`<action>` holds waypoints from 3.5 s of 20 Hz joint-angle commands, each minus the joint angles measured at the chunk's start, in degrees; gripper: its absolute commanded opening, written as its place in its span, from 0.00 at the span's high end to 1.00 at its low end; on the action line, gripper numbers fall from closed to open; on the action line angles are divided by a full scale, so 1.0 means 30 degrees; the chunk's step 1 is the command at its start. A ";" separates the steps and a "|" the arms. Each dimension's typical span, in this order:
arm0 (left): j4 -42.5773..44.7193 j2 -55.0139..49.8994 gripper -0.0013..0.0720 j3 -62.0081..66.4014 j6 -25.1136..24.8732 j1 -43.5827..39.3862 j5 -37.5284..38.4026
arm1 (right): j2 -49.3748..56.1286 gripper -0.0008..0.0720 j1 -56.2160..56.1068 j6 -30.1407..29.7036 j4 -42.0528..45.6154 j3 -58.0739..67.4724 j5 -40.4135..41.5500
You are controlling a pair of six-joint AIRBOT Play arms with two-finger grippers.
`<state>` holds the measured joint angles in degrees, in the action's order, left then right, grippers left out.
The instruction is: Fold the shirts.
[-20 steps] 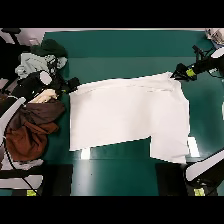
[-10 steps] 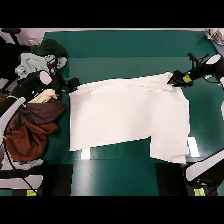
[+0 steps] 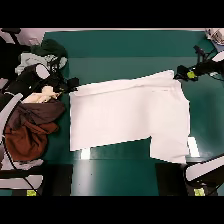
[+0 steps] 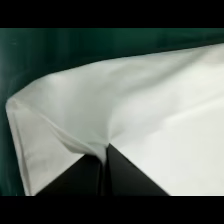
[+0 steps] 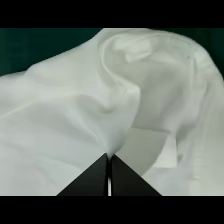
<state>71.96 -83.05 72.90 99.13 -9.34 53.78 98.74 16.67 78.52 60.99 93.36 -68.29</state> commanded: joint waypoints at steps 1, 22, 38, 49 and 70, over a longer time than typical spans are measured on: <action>0.0459 0.0197 0.95 0.0597 -0.0736 0.0000 0.2506 | -0.1056 0.96 0.1144 0.0321 0.0007 -0.0131 -0.0342; 0.1443 0.0867 0.95 -0.2637 -0.0044 -0.0007 0.2878 | -0.3628 0.95 0.1931 -0.0073 -0.0321 -0.7541 0.0342; 0.2718 0.2594 0.39 -0.1749 -0.0219 -0.0007 0.3920 | -0.6127 0.52 0.0940 -0.0452 0.2142 -0.4422 -0.0525; -0.2062 1.1927 0.20 -1.3085 -0.1071 -0.0007 0.4073 | -1.3121 0.27 0.5136 -0.0058 0.1042 -1.5118 -0.1596; -0.5297 1.1890 0.95 -1.6772 -0.4852 -0.0007 0.0816 | -1.6262 0.14 0.5100 0.1064 0.1545 -1.8994 -0.2965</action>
<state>57.87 -47.42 22.11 85.06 -9.45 57.58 48.84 31.94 81.52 64.36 36.42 -76.01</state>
